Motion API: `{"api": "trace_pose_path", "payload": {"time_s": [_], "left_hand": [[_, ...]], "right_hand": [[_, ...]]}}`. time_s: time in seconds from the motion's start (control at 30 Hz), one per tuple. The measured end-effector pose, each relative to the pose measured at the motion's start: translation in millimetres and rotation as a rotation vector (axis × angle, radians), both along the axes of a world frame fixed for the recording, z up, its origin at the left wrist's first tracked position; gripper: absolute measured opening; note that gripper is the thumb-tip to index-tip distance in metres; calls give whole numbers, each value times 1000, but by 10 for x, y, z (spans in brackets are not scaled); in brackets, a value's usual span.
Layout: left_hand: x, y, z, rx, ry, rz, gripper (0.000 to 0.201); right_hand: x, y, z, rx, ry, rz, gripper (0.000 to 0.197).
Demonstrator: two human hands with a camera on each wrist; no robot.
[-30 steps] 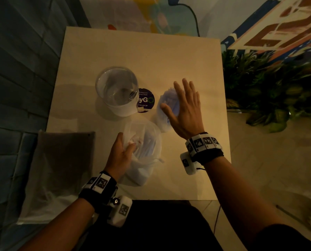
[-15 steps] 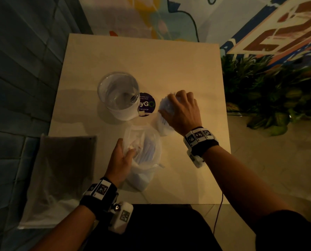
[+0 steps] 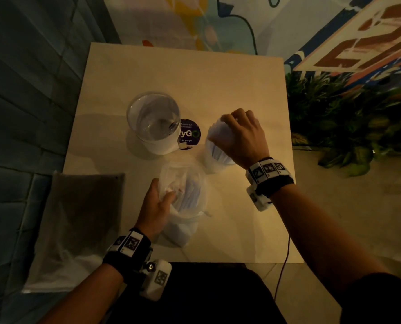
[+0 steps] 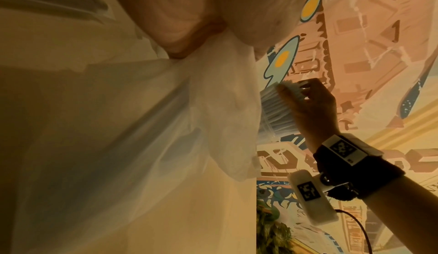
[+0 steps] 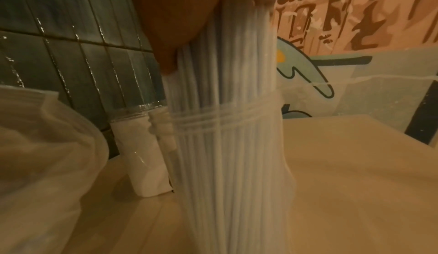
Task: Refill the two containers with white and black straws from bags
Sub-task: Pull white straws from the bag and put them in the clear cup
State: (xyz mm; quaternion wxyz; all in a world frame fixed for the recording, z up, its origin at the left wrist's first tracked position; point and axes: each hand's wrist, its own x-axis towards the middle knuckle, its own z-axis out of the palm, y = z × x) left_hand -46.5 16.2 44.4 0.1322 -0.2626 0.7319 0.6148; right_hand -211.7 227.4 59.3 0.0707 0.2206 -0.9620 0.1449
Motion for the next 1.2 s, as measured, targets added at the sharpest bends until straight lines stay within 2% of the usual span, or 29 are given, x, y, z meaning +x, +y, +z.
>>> {"api": "trace_pose_path", "payload": {"time_s": [0.1, 0.23, 0.3, 0.4, 0.5, 0.57, 0.67, 0.77, 0.83, 0.97, 1.2], "left_hand": [[-2, 17, 9, 10, -22, -11, 25], [-8, 28, 15, 3, -21, -15, 28], [-8, 26, 9, 13, -30, -16, 31], [-7, 27, 14, 34, -35, -15, 36], [-16, 37, 45, 88, -48, 25, 35], [-31, 47, 86, 146, -59, 60, 31], [-37, 76, 147, 228, -77, 81, 15], [-32, 68, 150, 240, -88, 52, 32], [-9, 48, 45, 239, -73, 58, 41], [74, 76, -9, 313, -77, 106, 34], [85, 30, 28, 366, -73, 80, 22]], "right_hand": [[-7, 37, 57, -26, -43, -55, 67], [40, 112, 109, -134, -32, -104, 61], [96, 147, 148, -207, 30, -124, 52], [273, 115, 285, -421, 131, -119, 30], [644, -52, 362, -549, -90, -36, 9], [924, -180, 283, -522, -314, 51, 3], [1237, -313, 10, -381, -590, 130, 11], [1370, -394, -235, -242, -735, 85, 18], [1388, -443, -320, -135, -794, 24, 27], [1374, -551, -390, -54, -813, -77, 54], [1436, -659, -392, -144, -878, -100, 42]]}}
